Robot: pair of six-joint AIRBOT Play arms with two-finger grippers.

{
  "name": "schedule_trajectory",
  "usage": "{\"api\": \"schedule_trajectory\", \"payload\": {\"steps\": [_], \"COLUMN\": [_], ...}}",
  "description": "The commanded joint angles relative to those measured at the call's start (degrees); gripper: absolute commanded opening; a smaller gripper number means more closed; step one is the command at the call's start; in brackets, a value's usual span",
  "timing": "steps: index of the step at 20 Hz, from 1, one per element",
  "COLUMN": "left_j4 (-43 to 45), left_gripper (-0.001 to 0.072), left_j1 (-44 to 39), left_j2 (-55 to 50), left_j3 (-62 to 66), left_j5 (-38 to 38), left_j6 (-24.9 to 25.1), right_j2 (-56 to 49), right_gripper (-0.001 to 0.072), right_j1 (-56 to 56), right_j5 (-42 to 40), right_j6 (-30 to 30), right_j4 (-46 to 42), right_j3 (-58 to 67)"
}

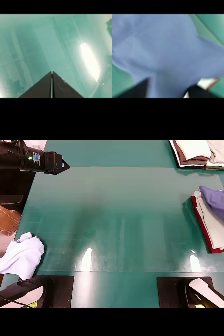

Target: Fold the shirts.

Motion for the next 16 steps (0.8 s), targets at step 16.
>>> {"api": "schedule_trajectory", "payload": {"steps": [16], "left_j4": [-0.09], "left_gripper": [0.0025], "left_j1": [-0.02], "left_j2": [-0.02], "left_j3": [0.00], "left_j5": [-0.39], "left_j6": [0.48], "right_j2": [6.75], "right_gripper": [0.0665], "right_j1": [40.52], "right_j5": [-8.15], "right_j6": [-0.02], "right_j4": [17.88], "right_j3": [0.90]}}
